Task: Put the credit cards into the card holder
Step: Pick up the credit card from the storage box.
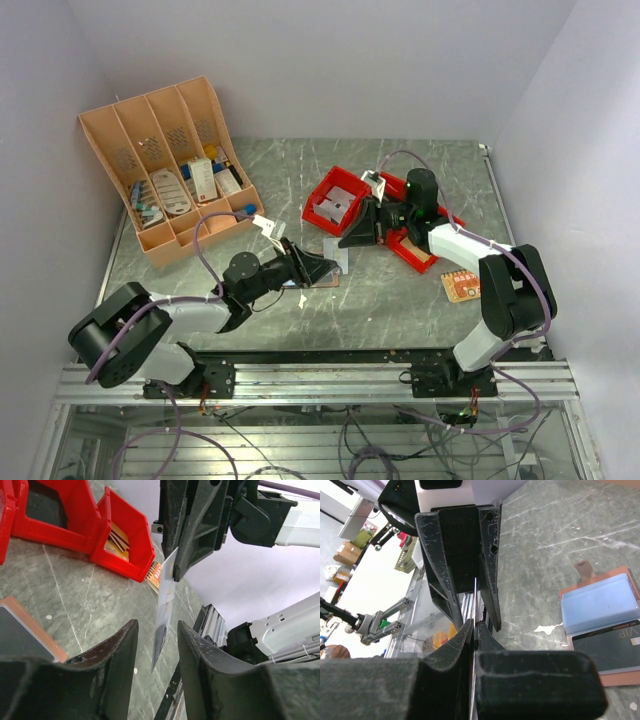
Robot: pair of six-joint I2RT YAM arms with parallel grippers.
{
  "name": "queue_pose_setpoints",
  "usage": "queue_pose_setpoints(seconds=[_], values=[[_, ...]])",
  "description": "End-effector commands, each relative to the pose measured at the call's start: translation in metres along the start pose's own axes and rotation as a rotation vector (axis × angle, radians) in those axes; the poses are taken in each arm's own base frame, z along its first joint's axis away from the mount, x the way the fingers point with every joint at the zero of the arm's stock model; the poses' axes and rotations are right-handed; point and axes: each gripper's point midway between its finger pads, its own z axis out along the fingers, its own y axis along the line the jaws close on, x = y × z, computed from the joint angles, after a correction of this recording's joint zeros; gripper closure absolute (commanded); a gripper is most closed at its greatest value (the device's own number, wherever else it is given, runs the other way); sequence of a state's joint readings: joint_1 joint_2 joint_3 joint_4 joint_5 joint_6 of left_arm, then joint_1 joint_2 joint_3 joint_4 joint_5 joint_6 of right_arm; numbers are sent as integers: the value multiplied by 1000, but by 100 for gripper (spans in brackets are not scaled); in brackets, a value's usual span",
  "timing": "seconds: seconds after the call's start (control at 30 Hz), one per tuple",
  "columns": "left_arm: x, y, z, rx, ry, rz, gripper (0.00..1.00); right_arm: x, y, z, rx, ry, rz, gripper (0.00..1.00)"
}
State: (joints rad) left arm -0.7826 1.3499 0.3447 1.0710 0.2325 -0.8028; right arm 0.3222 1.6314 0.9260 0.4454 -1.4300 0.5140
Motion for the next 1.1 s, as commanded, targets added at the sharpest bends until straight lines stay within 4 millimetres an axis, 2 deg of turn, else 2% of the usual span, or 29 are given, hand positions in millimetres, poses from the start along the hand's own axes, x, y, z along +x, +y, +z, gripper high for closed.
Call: queue_pose_setpoints(seconds=[0.0, 0.1, 0.17, 0.2, 0.3, 0.4, 0.53, 0.6, 0.77, 0.83, 0.97, 1.07], values=[[-12, -10, 8, 47, -50, 43, 56, -3, 11, 2, -30, 11, -50, 100], [-11, -11, 8, 58, -50, 41, 69, -1, 13, 6, -41, 21, -55, 100], [-11, -13, 9, 66, -42, 49, 87, 0, 14, 8, -50, 31, -60, 100], [-10, -14, 9, 70, -37, 51, 92, 1, 15, 9, -54, 35, -64, 100], [-8, -17, 5, 80, -20, 76, 93, 2, 15, 11, -62, 44, -69, 99], [-4, -14, -1, 65, 22, 106, 93, 3, 13, 11, -60, 55, -91, 85], [1, -13, -11, 65, 103, 144, 93, -1, 10, 9, -13, 70, -160, 59], [1, -12, -15, 68, 140, 155, 93, -2, 10, 9, -1, 76, -181, 55], [0, -10, -18, 84, 195, 171, 93, -1, 14, 11, -8, 79, -194, 56], [-2, -8, -18, 77, 202, 177, 93, 1, 15, 14, -14, 86, -196, 62], [-5, -7, -17, 78, 206, 182, 93, 7, 15, 21, -16, 115, -203, 69], [-6, -7, -17, 80, 209, 180, 93, 11, 13, 27, -16, 140, -213, 81]])
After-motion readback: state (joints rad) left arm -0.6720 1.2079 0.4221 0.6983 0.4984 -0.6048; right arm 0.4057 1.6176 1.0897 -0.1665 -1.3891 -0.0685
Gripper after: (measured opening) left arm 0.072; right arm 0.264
